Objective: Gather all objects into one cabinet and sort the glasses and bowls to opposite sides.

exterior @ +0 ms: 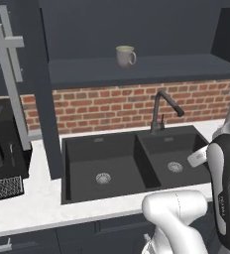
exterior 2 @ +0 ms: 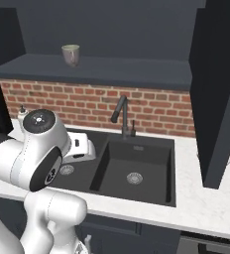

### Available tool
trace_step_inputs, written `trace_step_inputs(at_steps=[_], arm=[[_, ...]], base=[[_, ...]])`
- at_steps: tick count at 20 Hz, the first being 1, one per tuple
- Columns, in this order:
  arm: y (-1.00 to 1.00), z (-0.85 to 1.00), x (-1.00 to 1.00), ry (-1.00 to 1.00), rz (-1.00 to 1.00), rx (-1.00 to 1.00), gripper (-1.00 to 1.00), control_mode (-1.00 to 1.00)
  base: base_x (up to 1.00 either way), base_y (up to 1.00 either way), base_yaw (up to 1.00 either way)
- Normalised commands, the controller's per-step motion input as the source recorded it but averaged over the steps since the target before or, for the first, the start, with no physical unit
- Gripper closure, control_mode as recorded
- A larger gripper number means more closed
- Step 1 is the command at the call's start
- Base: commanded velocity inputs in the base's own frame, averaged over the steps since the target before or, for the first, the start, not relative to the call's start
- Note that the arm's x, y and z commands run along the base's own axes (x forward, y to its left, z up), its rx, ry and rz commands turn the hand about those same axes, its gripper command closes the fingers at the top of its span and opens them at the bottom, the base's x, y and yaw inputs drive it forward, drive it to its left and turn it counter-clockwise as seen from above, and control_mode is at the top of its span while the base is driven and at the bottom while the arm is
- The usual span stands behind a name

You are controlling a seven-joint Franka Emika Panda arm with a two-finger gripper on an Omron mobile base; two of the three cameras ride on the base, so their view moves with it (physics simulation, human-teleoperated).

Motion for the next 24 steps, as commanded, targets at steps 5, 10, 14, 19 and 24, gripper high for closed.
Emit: trace_step_inputs(at_steps=[5, 10, 14, 19, 24], arm=[[0.0, 0.0, 0.0, 0.0, 0.0, 0.0, -1.0, 1.0], [0.0, 0.0, 0.0, 0.0, 0.0, 0.0, -1.0, 1.0], [0.0, 0.0, 0.0, 0.0, 0.0, 0.0, -1.0, 1.0], [0.0, 0.0, 0.0, 0.0, 0.0, 0.0, -1.0, -1.0], [0.0, 0.0, 0.0, 0.0, 0.0, 0.0, -1.0, -1.0]], base=[[0.01, 0.0, -0.01], [0.0, 0.0, 0.0], [0.0, 0.0, 0.0], [0.0, 0.0, 0.0], [0.0, 0.0, 0.0]])
